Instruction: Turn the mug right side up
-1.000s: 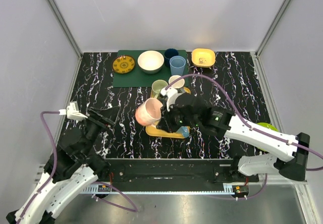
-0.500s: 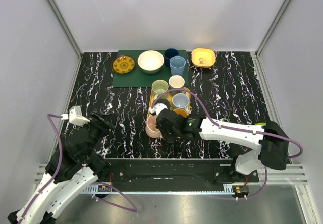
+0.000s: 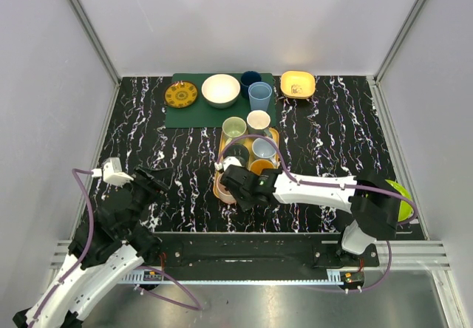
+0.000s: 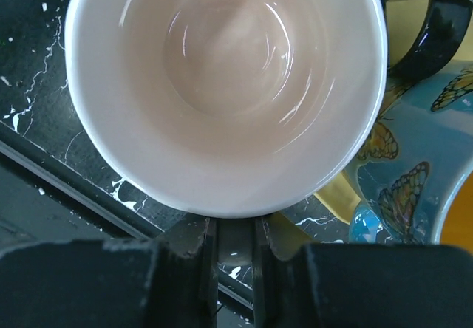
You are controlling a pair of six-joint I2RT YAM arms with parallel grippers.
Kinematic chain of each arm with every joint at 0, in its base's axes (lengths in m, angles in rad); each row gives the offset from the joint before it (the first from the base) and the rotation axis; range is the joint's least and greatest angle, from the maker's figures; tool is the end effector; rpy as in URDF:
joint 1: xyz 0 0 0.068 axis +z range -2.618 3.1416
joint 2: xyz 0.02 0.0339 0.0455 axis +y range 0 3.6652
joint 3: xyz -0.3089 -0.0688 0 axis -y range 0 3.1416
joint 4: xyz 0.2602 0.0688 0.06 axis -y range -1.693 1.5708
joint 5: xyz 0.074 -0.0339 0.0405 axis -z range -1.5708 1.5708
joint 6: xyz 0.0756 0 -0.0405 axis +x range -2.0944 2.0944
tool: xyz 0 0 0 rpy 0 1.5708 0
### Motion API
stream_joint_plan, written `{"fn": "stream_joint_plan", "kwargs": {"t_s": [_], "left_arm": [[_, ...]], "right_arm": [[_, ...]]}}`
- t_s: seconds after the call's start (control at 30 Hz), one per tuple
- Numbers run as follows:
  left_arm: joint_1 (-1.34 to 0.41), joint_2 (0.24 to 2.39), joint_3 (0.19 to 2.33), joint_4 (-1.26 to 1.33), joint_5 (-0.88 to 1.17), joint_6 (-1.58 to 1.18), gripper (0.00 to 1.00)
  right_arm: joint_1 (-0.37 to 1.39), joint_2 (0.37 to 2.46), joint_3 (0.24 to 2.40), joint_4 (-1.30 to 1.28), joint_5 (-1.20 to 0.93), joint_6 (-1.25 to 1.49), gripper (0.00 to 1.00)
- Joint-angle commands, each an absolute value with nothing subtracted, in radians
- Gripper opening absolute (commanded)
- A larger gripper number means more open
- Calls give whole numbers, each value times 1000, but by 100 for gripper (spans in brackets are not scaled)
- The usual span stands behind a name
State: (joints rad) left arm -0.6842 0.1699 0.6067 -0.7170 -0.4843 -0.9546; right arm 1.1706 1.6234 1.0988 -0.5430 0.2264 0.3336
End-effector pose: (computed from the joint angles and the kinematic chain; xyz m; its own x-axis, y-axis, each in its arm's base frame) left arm 0.0698 -0.0115 0.2912 -0.2974 -0.6894 -0.6605 -0.0520 0.7024 -0.7098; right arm 0.1569 0.3274 0.2142 -0.6026 -0.6054 -0.5200 -0.6964 0.7171 -0.0279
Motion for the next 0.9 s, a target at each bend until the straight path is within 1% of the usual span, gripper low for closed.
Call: {"fn": "stream_joint_plan", "kwargs": {"t_s": [0.0,0.33,0.57,0.63,0.67,0.73,0.77,0.87], "left_arm": [[-684,173,604,-698,-502,-956,71],[-684,178,592,-692,-497,-963,70],[-684,189,588,-686,-486,-966,70],[-684,190,588,-684,-482,-963,70],[-686,192,586,-686,-482,-962,71],[-684,193,584,-683,-482,-960,71],[-684,196,584,-680,-482,-957,72],[-684,206,587,-677,-485,-943,72]], "right_arm": [[1157,1629,1137,-472,304,359,0],[1097,1658,1135,-448,292,356,0],[1092,1664,1117,-422,252,353,0],[1092,1643,1105,-416,233,359,11],[1092,1632,1095,-414,226,359,31],[1097,1600,1085,-411,210,359,46],[1098,1588,1078,-410,207,359,57],[1118,1516,1091,-432,212,368,67]]}}
